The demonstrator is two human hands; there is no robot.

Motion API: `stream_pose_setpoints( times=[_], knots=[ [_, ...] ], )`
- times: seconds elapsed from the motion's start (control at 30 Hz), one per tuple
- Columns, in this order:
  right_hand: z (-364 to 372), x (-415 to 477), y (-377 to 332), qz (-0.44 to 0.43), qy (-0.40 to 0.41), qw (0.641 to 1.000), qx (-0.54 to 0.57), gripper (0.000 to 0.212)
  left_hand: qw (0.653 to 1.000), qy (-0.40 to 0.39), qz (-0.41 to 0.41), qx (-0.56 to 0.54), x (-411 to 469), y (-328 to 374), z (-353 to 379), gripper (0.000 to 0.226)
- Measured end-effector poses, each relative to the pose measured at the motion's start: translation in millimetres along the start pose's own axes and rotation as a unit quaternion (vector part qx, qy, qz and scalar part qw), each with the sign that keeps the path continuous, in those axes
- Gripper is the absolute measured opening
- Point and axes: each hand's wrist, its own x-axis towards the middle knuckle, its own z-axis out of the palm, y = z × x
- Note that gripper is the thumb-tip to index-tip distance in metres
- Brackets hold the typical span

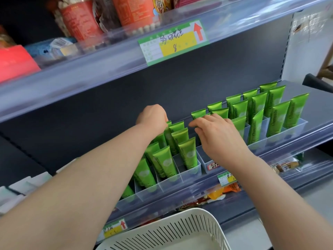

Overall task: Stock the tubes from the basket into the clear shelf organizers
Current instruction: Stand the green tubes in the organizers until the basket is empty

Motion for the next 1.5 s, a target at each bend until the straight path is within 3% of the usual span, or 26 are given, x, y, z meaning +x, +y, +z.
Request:
stream_pose_setpoints(
  times=[0.3, 0.5, 0.6, 0.8, 1.17, 1.5],
  knots=[
    [-8.1, 28.3, -1.0, -0.001, 0.005, 1.0, -0.009, 0.026, 0.999, 0.04, 0.026, 0.004, 10.7, 8.1, 1.2, 0.012],
    [7.0, 76.8, -8.8, -0.049, -0.143, 0.985, -0.087, 0.029, 1.0, 0.017, 0.004, -0.01, 13.2, 3.0, -2.8, 0.013],
    [13.9, 84.2, -11.0, -0.048, -0.176, 0.98, -0.084, 0.031, 1.0, 0.009, -0.004, -0.022, 12.0, -1.3, -3.6, 0.015],
    [13.1, 88.0, -10.3, -0.06, -0.137, 0.982, -0.114, 0.026, 0.999, 0.022, 0.03, -0.019, 13.4, 5.6, -6.4, 0.018],
    [15.6, 83.3, -7.6, -0.029, -0.171, 0.982, -0.076, 0.026, 0.997, -0.029, 0.039, -0.065, 12.9, 1.3, -7.1, 0.024],
    [2.2, 62.4, -33.1, -0.061, -0.105, 0.992, -0.046, 0.027, 0.994, -0.003, 0.024, -0.109, -10.6, -31.0, -22.9, 0.016]
  ],
)
